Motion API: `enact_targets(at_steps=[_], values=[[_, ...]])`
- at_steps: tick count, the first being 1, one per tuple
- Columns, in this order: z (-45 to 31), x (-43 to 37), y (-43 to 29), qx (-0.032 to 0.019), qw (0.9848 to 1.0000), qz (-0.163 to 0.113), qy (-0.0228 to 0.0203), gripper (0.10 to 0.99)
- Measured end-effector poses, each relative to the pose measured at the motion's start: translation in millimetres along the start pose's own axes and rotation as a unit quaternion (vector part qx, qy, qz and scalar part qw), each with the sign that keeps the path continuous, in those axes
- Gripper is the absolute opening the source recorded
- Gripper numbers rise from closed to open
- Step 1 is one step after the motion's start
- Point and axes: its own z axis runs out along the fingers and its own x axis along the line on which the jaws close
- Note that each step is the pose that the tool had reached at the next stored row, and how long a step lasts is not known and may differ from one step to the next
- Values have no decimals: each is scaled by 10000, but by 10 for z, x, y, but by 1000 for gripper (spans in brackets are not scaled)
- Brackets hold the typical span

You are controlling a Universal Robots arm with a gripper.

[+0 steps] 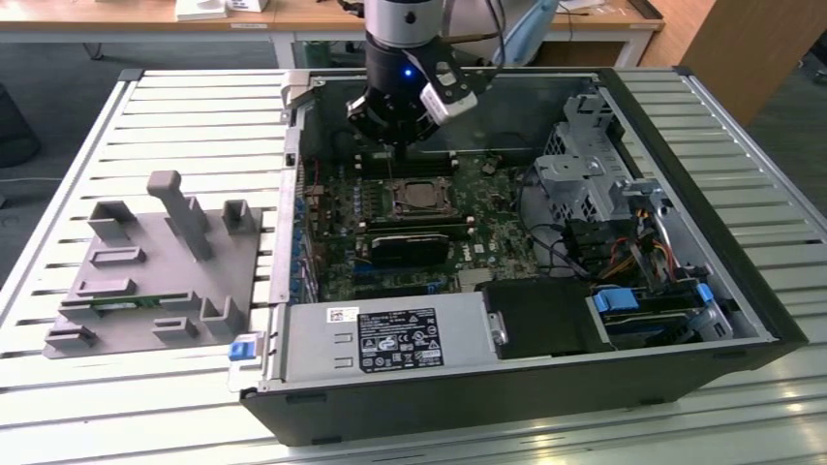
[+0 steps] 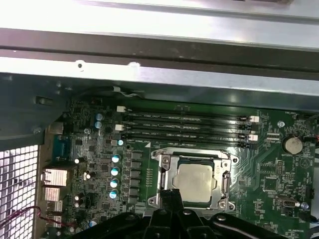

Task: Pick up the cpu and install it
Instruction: 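Install the first cpu locking lever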

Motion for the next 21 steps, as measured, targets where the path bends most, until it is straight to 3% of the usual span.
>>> enact_targets(at_steps=[5, 21], values=[[7, 80, 5, -1, 10000, -1, -1, 106], [30, 195, 13, 0, 10000, 0, 0, 106]])
